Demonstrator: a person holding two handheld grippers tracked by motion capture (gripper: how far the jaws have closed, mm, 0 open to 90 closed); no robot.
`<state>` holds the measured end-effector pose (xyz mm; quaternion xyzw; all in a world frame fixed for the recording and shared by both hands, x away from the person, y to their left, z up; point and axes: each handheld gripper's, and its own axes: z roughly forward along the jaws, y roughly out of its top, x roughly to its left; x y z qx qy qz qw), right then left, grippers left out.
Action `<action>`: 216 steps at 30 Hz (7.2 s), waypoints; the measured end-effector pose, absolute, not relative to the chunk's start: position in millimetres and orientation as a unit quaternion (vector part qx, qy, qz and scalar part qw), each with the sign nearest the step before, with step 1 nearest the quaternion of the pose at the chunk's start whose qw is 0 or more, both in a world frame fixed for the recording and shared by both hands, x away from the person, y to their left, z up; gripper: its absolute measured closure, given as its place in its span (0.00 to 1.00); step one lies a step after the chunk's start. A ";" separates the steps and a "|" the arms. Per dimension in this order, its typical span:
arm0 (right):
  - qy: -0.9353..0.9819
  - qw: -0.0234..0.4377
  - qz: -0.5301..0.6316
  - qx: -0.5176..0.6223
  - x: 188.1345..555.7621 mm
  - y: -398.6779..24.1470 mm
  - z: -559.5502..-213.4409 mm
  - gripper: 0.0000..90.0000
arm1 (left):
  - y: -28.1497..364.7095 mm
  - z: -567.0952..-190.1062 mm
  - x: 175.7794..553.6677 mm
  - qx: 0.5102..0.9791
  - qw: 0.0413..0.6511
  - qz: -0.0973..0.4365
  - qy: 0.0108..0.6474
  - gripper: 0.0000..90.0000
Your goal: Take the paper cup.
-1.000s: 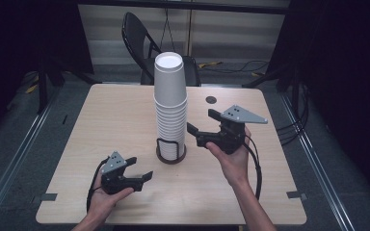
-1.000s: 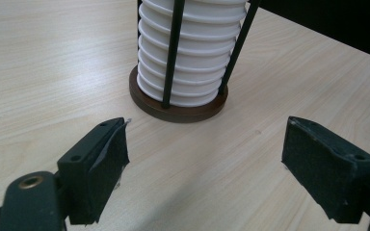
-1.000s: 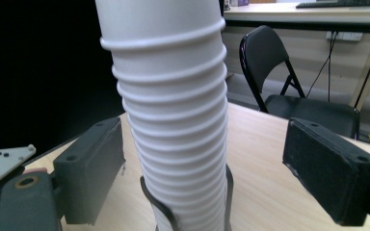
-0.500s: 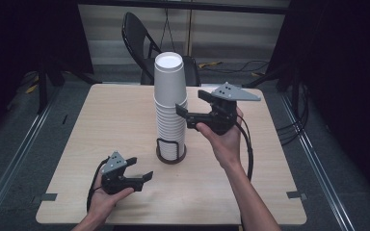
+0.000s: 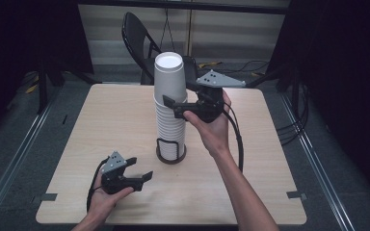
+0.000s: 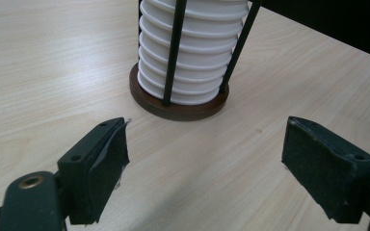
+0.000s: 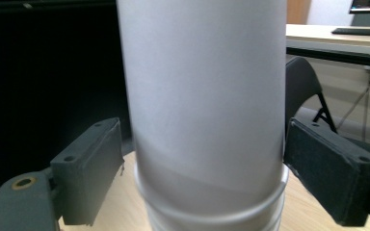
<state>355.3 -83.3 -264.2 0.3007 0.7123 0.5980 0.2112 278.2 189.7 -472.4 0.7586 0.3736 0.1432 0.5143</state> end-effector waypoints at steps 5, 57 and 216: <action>0.711 0.216 0.596 0.304 362.5 -75.2 -262.9 0.12 | 191.1 -472.9 279.3 0.757 0.515 0.138 0.378 0.18; 0.695 0.232 0.617 0.288 368.5 -57.2 -245.6 0.14 | 192.9 -474.5 280.6 0.753 0.516 0.130 0.388 0.19; 0.573 -0.013 0.652 0.496 294.9 -173.0 -420.7 0.15 | 127.8 -428.8 278.8 0.724 0.607 0.156 0.288 0.27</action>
